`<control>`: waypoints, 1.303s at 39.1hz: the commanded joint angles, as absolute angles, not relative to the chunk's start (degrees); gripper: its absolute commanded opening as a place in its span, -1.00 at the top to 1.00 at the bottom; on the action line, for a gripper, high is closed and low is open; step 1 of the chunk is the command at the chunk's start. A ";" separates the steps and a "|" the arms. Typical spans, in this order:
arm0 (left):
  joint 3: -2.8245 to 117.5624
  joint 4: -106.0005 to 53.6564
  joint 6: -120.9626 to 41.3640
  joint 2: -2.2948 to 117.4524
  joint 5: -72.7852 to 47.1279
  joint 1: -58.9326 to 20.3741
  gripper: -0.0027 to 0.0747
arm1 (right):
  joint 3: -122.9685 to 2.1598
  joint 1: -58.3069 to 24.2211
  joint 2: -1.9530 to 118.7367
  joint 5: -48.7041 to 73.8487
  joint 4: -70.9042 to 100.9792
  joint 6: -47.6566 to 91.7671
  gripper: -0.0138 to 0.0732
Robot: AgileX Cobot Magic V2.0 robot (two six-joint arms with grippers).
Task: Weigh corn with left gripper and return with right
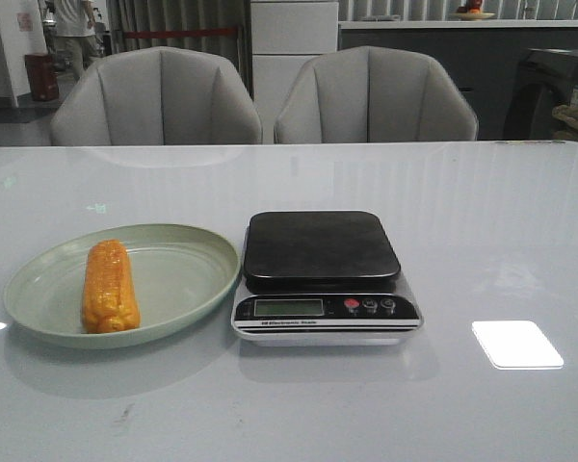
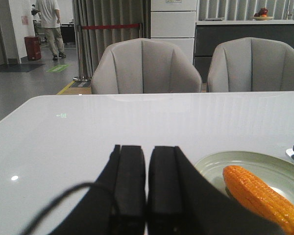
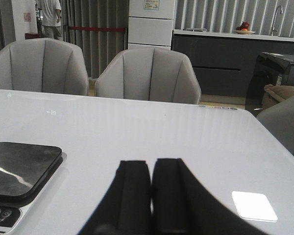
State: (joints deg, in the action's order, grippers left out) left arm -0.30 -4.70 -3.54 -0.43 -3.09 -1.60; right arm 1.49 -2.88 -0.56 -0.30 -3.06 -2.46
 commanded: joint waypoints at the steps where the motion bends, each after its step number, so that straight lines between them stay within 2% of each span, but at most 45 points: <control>1: -2.23 -4.93 -3.16 -1.48 1.14 -1.72 0.64 | 2.05 -2.43 -1.66 -5.24 -3.76 -2.07 0.29; 38: -2.23 -4.77 -3.63 -1.48 1.27 -1.72 0.64 | 2.05 -2.43 -1.66 -5.24 -3.76 -2.07 0.29; 51: -0.49 -4.67 -3.63 -1.36 17.20 -1.72 0.64 | 2.05 -2.43 -1.66 -5.24 -3.76 -2.07 0.29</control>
State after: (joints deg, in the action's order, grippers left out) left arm -0.30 -4.60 -3.65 -0.43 8.20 -1.60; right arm 1.49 -2.88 -0.56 -0.30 -3.06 -2.46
